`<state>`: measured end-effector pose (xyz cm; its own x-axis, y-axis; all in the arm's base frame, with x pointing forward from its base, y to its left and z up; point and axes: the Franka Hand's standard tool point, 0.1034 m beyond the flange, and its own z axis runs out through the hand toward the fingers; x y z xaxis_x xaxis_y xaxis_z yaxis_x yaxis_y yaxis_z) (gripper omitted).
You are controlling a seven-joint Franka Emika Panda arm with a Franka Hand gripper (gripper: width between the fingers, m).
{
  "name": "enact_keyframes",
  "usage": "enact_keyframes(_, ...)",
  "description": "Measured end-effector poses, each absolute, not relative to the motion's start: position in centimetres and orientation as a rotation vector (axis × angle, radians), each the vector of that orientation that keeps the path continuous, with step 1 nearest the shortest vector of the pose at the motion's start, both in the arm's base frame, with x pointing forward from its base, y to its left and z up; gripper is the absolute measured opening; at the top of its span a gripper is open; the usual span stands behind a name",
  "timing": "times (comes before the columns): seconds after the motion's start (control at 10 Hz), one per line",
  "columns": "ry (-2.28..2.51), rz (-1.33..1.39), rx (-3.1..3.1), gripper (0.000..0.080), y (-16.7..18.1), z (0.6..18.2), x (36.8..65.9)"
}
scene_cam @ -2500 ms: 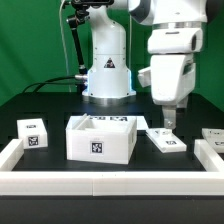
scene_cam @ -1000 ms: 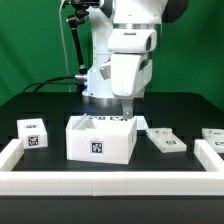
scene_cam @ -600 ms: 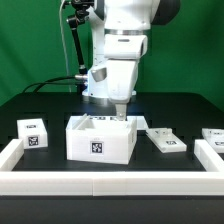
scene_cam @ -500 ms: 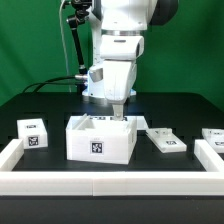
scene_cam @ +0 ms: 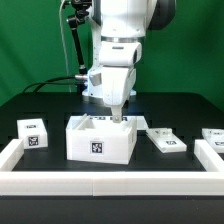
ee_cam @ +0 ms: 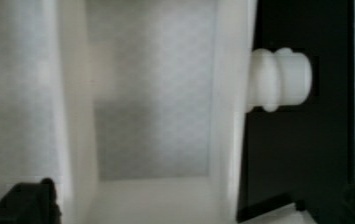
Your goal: Assemble cabinet
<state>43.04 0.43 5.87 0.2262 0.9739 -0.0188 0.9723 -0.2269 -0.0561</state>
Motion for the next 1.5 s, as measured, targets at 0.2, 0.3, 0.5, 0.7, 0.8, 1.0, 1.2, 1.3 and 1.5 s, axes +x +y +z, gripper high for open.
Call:
enact_keyframes(0.2, -1.935, 0.089, -2.418, 0.0798, 0.9, 5.0, 41.3)
enact_keyframes(0.3, -1.934, 0.087, -2.415, 0.0798, 0.9, 4.5, 40.8)
enact_keyframes(0.5, -1.929, 0.083, -2.413, 0.0798, 1.1, 3.6, 40.4)
enact_keyframes(0.7, -1.921, 0.094, -2.406, 0.0798, 1.2, 2.8, 40.4)
enact_keyframes(0.8, -1.916, 0.1, -2.401, 0.0798, 1.1, 2.2, 40.6)
enact_keyframes(1.0, -1.913, 0.102, -2.402, 0.0798, 1.0, 2.0, 40.8)
enact_keyframes(1.2, -1.912, 0.103, -2.402, 0.0685, 1.0, 2.0, 40.8)
enact_keyframes(1.3, -1.912, 0.103, -2.402, 0.0492, 1.0, 2.0, 40.8)
enact_keyframes(1.5, -1.912, 0.103, -2.402, 0.0216, 1.0, 2.0, 40.8)
